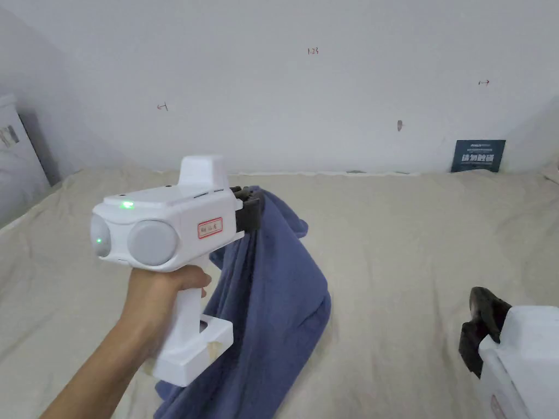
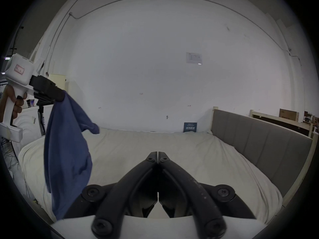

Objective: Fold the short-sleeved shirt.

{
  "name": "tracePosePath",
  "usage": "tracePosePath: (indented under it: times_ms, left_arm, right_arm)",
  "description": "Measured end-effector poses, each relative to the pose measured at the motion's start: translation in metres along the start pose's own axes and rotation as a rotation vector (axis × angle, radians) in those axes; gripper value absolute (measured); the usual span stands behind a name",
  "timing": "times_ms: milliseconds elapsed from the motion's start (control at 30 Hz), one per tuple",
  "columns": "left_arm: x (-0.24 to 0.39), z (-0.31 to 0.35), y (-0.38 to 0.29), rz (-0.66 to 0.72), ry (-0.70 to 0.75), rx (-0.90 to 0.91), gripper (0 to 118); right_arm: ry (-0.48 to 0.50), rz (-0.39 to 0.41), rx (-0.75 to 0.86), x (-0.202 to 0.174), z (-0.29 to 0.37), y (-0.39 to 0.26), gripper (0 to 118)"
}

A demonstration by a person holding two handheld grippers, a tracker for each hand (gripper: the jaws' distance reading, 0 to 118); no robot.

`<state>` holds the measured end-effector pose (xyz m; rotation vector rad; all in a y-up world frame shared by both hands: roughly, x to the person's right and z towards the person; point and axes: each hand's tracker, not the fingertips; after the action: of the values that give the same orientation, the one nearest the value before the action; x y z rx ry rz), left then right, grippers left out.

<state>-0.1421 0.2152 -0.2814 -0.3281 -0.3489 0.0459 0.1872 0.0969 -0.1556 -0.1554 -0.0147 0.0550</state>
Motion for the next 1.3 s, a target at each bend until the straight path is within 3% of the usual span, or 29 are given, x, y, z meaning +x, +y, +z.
tracePosePath:
  times_ms: [333, 600, 767, 867, 900, 1000, 1300]
  left_arm:
    - [0.099, -0.085, -0.081, -0.011, -0.26, -0.237, 2]
    - [0.108, -0.149, -0.222, -0.062, -0.198, -0.578, 2]
    - [0.111, -0.159, -0.266, -0.078, -0.086, -0.688, 4]
    - [0.106, -0.16, -0.266, 0.015, -0.044, -0.709, 23]
    - [0.103, -0.159, -0.263, 0.044, -0.048, -0.684, 42]
    - [0.098, -0.145, -0.24, 0.057, -0.019, -0.631, 115]
    - [0.062, -0.042, -0.137, 0.07, 0.042, -0.156, 115]
  right_arm:
    - [-0.108, -0.002, -0.021, 0.044, 0.018, -0.009, 1]
    - [-0.137, -0.016, -0.081, 0.058, 0.015, -0.03, 1]
    - [-0.134, -0.033, -0.124, 0.057, 0.007, -0.041, 1]
    - [-0.125, -0.036, -0.132, 0.052, 0.006, -0.041, 1]
    - [-0.122, -0.033, -0.13, 0.05, 0.006, -0.04, 1]
    - [-0.113, -0.027, -0.117, 0.045, 0.007, -0.035, 1]
    - [-0.083, -0.02, -0.038, 0.025, 0.015, -0.007, 2]
